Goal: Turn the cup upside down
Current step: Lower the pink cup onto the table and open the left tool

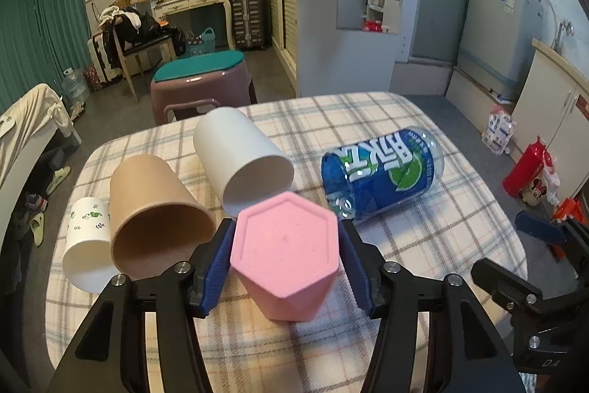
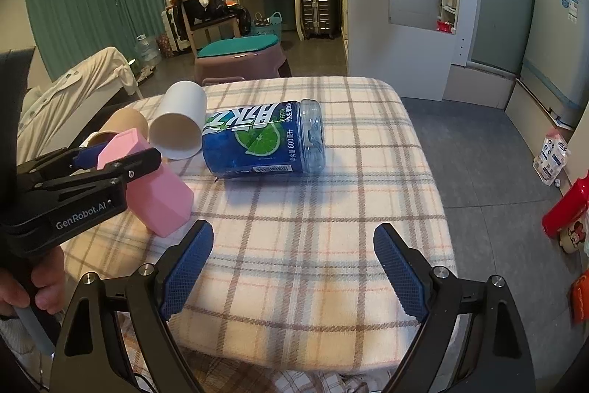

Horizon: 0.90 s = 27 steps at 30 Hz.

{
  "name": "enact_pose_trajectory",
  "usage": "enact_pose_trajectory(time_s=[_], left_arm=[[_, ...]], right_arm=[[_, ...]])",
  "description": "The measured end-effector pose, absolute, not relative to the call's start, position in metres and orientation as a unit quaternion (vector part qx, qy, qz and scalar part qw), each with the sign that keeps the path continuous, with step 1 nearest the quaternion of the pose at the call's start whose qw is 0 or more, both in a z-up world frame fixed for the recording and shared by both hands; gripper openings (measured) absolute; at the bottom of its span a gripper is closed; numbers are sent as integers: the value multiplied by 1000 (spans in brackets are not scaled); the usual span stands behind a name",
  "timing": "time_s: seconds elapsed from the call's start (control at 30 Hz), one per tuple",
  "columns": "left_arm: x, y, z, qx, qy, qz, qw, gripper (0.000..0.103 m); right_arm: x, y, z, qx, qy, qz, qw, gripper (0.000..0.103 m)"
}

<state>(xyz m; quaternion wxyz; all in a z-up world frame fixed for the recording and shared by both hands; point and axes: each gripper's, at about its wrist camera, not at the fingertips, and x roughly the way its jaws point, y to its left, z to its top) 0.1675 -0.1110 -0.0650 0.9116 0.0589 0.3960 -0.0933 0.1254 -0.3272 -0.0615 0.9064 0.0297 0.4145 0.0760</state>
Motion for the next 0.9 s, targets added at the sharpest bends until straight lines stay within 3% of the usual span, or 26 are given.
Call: enact_pose_trajectory(time_s=[0.13, 0.27, 0.63, 0.9], left_arm=[[166, -110, -63, 55, 394, -91, 913, 77], [159, -110, -54, 61, 377, -91, 920, 86], [111, -83, 11, 34, 265, -69, 961, 100], [55, -55, 27, 31, 186, -45, 981, 103]], right_arm=[[122, -327, -59, 29, 413, 74, 907, 89], [119, -327, -54, 28, 408, 73, 910, 89], [98, -323, -31, 31, 364, 79, 928, 89], [72, -315, -14, 33, 310, 86, 946, 89]])
